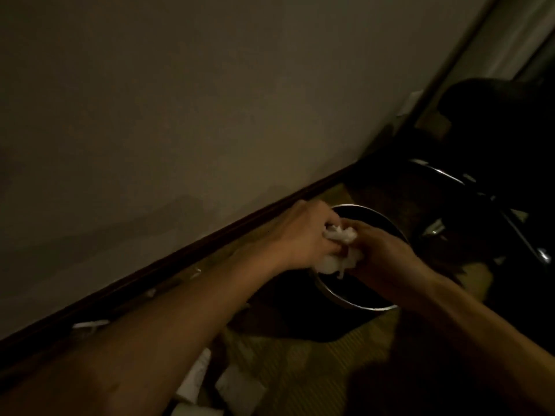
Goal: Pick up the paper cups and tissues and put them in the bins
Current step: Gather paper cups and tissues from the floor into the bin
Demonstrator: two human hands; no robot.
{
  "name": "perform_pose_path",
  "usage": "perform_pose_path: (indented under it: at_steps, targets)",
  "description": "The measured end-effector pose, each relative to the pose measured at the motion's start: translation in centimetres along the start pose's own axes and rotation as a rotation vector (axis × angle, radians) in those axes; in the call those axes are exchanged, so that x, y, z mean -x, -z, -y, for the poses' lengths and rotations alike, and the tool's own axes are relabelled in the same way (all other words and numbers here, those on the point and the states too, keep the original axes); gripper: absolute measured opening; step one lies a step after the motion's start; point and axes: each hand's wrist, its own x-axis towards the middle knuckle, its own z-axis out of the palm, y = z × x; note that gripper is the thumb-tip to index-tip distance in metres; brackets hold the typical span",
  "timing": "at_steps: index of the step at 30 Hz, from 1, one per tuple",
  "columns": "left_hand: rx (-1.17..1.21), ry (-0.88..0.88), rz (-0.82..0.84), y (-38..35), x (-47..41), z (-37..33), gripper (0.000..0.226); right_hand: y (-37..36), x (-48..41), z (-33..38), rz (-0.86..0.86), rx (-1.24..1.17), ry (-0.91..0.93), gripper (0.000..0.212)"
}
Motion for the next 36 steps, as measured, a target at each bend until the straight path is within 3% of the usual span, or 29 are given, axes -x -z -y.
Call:
perform_pose_path:
  at_steps: [3,7,10,15,17,20,22,25,28,32,36]
  targets:
    - [-0.096,0.054,0.095,-5.3,-1.2,0.5,0.022,4.1,-0.2,-3.5,-0.165,0.191,-0.111,0.044]
    - [-0.402,-0.014,0.143,-9.2,-1.6,1.5,0.025,6.4,-0.9,-6.4,-0.184,0.693,-0.070,0.036]
    - [-0.446,-0.019,0.156,-9.4,-1.8,1.9,0.023,6.9,-1.9,-6.8,-0.188,0.958,-0.020,0.033]
    - [-0.390,-0.094,0.254,-7.6,-1.4,2.4,0.033,7.2,-2.0,-5.6,-0.132,1.161,-0.070,0.065]
    - [-0.269,-0.124,0.194,-5.8,-0.6,2.5,0.039,6.8,-1.3,-4.9,-0.188,1.268,0.020,0.064]
    - [-0.161,-0.168,-0.010,-3.0,1.6,3.3,0.032,4.6,0.9,-4.7,-0.309,1.231,0.381,0.039]
    - [-0.155,-0.114,-0.109,-1.7,3.3,4.5,0.014,1.9,2.4,-5.1,-0.263,1.089,0.584,0.021]
    - [-0.198,0.086,-0.062,-1.5,5.4,6.9,0.017,-1.9,3.5,-7.8,-0.101,1.011,0.646,0.017]
    - [-0.176,0.328,0.077,-3.5,7.8,10.6,0.016,-4.3,2.8,-12.9,0.049,0.974,0.547,0.013]
    - [-0.087,0.525,0.286,-7.1,11.6,14.5,0.012,-5.4,0.5,-19.9,0.110,1.127,0.194,0.045]
    - [-0.053,0.660,0.474,-9.9,14.2,16.7,0.029,-5.8,-0.6,-25.1,0.170,1.017,-0.131,0.077]
